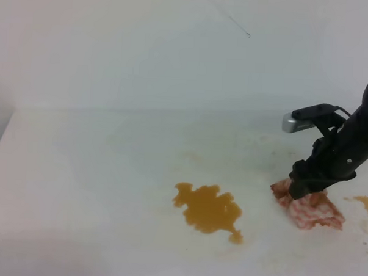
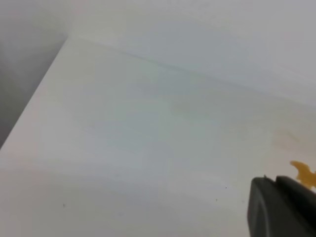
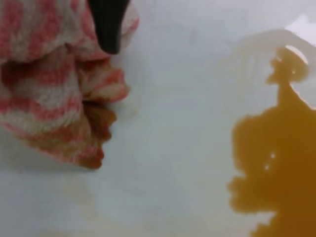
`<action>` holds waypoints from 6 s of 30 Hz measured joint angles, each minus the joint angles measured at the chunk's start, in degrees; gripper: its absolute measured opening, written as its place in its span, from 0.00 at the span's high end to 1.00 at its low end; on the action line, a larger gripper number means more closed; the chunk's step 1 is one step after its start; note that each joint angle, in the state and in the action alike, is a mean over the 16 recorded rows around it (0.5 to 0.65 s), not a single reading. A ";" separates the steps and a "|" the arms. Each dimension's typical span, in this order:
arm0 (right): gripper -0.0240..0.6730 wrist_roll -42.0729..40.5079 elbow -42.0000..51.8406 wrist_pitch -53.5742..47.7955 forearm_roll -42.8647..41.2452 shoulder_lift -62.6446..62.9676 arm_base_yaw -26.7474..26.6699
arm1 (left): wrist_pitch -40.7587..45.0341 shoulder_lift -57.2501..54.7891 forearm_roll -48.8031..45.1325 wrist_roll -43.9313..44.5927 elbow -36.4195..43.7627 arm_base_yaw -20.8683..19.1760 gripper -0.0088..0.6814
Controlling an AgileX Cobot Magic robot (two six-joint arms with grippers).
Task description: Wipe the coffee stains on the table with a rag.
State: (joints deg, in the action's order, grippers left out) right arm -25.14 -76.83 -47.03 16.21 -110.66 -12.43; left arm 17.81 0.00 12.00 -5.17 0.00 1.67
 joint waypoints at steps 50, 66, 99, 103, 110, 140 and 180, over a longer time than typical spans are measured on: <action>0.91 0.54 -25.38 0.47 19.34 -17.73 -21.05 | -0.07 0.00 0.00 0.00 0.00 0.00 0.99; 0.91 11.95 -25.33 -0.73 1.70 -21.34 -16.48 | -0.07 0.00 0.00 0.00 0.00 0.00 0.99; 0.94 -10.06 2.91 13.99 21.27 -4.99 -17.93 | -0.07 0.00 0.00 0.00 0.00 0.00 0.99; 0.94 -9.46 2.71 12.69 20.37 -6.72 -15.03 | -0.07 0.00 0.00 0.00 0.00 0.00 0.99; 0.94 -8.89 2.61 10.27 17.73 -7.67 -8.16 | -0.07 0.00 0.00 0.00 0.00 0.00 0.99; 0.95 -5.17 -0.34 8.15 15.11 -9.72 -20.83 | -0.01 0.00 0.00 0.00 0.00 0.00 0.99; 0.96 3.70 4.94 1.84 -4.50 10.89 4.10 | 0.03 0.00 0.00 0.00 0.00 0.00 0.99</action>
State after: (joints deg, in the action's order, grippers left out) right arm -21.44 -71.89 -45.18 11.72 -99.77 -8.32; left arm 17.84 0.00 12.00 -5.17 0.00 1.67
